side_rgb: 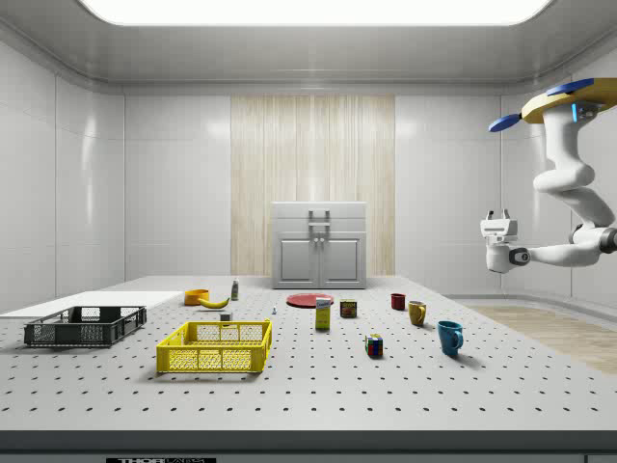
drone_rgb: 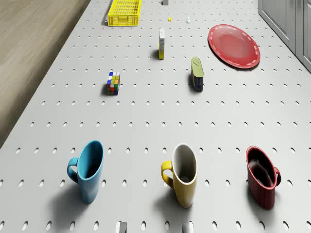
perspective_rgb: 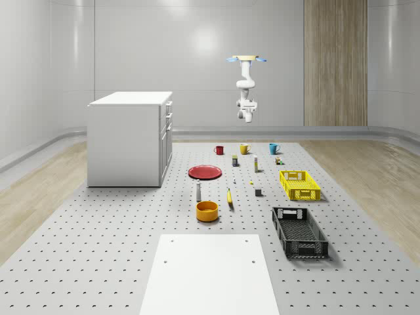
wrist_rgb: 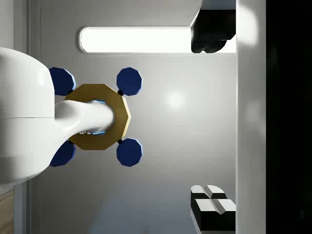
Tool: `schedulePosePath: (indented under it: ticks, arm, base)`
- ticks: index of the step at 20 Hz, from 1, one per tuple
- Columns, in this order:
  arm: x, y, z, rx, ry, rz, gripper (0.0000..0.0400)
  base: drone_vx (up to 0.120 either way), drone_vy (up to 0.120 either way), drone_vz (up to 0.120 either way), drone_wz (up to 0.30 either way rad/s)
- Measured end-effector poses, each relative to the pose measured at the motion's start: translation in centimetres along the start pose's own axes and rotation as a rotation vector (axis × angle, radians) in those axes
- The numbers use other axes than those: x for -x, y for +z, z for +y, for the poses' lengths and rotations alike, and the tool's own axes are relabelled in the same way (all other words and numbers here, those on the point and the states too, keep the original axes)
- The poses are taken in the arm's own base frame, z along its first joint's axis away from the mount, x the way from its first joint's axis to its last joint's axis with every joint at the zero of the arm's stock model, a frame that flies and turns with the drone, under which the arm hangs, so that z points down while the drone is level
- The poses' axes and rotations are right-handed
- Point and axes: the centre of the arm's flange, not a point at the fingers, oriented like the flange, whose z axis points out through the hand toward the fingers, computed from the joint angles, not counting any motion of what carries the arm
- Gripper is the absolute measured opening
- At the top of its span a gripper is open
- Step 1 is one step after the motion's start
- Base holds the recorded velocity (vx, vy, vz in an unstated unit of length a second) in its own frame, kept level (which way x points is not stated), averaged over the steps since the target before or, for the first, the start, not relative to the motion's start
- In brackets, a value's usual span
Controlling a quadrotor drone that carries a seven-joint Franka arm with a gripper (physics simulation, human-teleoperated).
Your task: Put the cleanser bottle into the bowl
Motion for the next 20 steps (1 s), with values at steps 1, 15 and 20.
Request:
schedulePosePath:
  ticks: [1,15,20]
  arm:
    - [0.1,-0.8,0.1,-0.001,0.000,0.001,0.0400]
    - [0.0,-8.3,0.0,-0.008,0.000,0.008,0.0400]
    - [0.0,-9.0,0.0,-0.011,0.000,0.011,0.0400]
  base:
    - [0.000,0.000,0.000,0.000]
    - [0.109,-0.114,0.000,0.000]
    - [0.120,-0.120,0.000,0.000]
